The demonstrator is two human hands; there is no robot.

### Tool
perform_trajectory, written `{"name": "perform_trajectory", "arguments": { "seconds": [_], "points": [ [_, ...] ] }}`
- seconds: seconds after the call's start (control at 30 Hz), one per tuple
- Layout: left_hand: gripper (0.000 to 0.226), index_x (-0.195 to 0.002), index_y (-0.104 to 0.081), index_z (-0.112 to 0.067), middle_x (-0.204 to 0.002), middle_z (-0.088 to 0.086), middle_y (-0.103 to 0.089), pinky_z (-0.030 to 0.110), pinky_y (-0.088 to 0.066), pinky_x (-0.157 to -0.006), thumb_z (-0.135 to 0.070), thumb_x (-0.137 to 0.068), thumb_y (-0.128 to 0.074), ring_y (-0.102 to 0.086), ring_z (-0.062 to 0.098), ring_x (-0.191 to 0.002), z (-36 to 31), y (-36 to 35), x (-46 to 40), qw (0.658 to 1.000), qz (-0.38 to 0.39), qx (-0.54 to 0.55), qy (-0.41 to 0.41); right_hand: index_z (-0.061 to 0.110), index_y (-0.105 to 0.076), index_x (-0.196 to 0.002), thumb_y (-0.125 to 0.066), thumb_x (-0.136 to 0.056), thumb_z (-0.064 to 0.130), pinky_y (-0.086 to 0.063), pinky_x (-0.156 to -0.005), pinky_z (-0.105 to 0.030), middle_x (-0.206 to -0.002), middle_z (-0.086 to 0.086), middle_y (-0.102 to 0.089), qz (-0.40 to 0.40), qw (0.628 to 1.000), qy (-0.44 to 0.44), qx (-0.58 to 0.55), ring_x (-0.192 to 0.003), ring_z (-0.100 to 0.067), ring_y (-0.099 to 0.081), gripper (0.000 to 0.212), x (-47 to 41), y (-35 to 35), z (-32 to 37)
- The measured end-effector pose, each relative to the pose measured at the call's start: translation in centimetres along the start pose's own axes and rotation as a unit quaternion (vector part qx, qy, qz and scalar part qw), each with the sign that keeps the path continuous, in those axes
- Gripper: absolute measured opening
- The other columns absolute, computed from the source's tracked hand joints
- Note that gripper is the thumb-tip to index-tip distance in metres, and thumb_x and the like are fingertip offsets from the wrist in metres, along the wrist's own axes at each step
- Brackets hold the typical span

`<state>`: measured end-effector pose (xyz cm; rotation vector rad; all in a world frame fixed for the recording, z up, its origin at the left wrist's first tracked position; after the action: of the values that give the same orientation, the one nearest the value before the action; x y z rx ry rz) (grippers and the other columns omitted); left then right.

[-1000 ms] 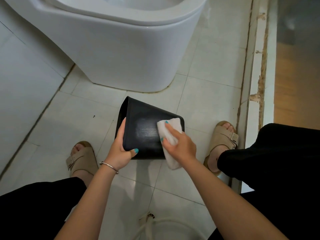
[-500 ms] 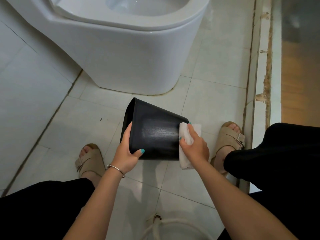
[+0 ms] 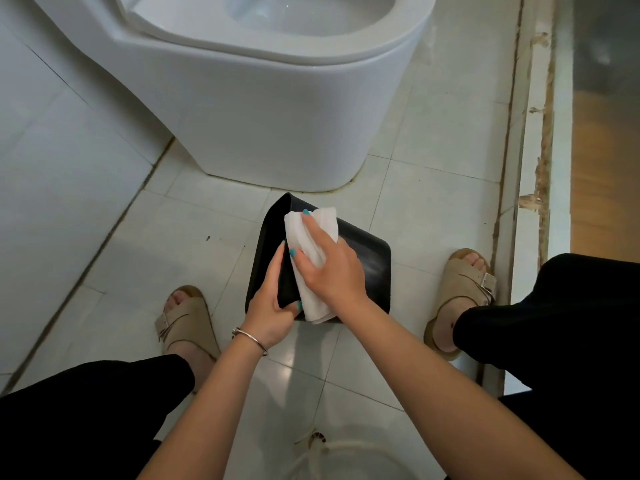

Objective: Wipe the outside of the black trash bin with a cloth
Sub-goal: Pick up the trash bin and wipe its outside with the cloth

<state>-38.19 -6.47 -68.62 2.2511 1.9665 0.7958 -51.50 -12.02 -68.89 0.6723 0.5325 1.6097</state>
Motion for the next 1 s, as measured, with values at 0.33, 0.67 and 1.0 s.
{"name": "perform_trajectory", "arguments": {
  "seconds": [0.33,0.67,1.0],
  "points": [
    [0.095,-0.147,-0.018,-0.033,-0.14,-0.018,-0.034,0.003,-0.041,-0.089,0.017,-0.079,-0.062,-0.037,-0.003,-0.125,0.4,0.4,-0.3,0.999,-0.012,0.038,0.011,0.054,-0.018,-0.146,-0.045,-0.094,0.052,-0.041,-0.073,-0.028,-0.112,-0.007,-0.052,-0.042,0.989,-0.137,0.032,-0.097,-0.024,-0.056,0.059,-0.6,0.8,-7.1],
    [0.101,-0.148,-0.012,-0.037,-0.137,-0.015,-0.037,0.008,-0.045,-0.086,0.013,-0.078,-0.065,-0.044,0.003,-0.123,0.3,-0.2,-0.6,0.998,0.029,0.043,0.031,0.047,-0.024,-0.148,-0.048,-0.093,0.049,-0.044,-0.084,-0.034,-0.113,-0.013,-0.058,-0.061,0.983,-0.173,0.015,-0.102,-0.031,-0.057,0.06,-1.7,1.6,-7.5],
    [0.102,-0.151,-0.01,-0.034,-0.138,-0.035,-0.03,0.015,-0.03,-0.102,0.01,-0.078,-0.065,-0.031,-0.005,-0.131,-0.6,-1.6,-0.8,0.999,0.038,0.015,0.021,0.05,-0.024,-0.146,-0.049,-0.093,0.049,-0.045,-0.084,-0.037,-0.109,-0.01,-0.057,-0.028,0.997,-0.05,-0.057,-0.1,-0.027,-0.054,0.059,-3.4,1.2,0.4]
  ]
}}
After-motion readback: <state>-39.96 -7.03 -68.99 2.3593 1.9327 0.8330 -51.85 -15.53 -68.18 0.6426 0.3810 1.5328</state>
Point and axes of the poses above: each hand's wrist, its own x-axis away from the middle knuckle, its own y-axis out of the back of the hand, z = x × y, the point moved 1 cm from there along -x, towards the middle knuckle
